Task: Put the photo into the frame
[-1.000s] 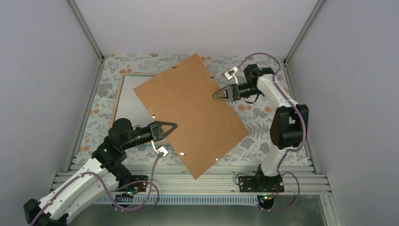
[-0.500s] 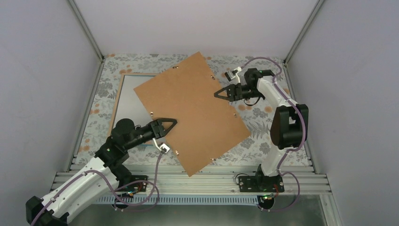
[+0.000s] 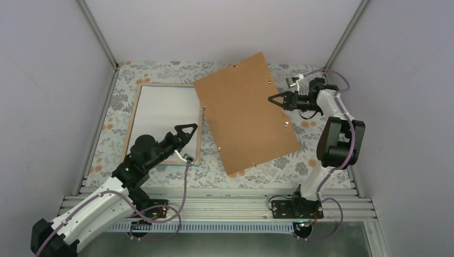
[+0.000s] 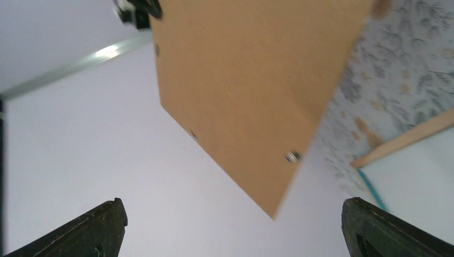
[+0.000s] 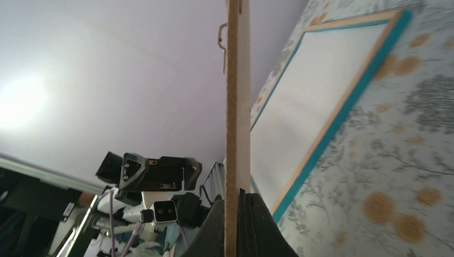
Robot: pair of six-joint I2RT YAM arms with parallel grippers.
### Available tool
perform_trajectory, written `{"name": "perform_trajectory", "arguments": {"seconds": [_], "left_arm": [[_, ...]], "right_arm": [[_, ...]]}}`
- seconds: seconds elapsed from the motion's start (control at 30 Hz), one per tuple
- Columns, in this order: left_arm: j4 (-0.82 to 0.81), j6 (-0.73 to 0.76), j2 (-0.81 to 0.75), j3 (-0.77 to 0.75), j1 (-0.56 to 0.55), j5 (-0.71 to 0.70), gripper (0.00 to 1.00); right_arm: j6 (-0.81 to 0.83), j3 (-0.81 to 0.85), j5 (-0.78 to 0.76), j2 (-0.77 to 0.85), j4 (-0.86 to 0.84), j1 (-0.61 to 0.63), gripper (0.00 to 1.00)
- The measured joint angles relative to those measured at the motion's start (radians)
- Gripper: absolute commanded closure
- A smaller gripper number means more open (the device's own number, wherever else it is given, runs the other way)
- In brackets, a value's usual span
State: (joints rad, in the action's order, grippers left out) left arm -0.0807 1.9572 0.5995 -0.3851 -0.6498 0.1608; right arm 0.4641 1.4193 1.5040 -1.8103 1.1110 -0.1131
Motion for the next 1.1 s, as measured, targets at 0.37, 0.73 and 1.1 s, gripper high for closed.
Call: {"name": "perform_trajectory", "arguments": {"seconds": [0.37, 0.73, 1.1], "left_arm": [[0.171, -0.587, 0.42, -0.371, 0.075, -0.275, 0.0], [0.533, -1.333, 0.77, -0.875, 0.608, 0.001, 0.0], [0.669, -1.658, 0.912, -0.787, 1.034, 0.319, 0.0]], "right_arm": [[-0.379, -0.144, -0.039, 0.014, -0.384, -0.092, 0.96], [-0.904, -0.312, -0.109, 0.139, -0.956, -0.092, 0.96], [-1.125, -0.36, -0.133, 0.192, -1.183, -0.092, 0.96]]}}
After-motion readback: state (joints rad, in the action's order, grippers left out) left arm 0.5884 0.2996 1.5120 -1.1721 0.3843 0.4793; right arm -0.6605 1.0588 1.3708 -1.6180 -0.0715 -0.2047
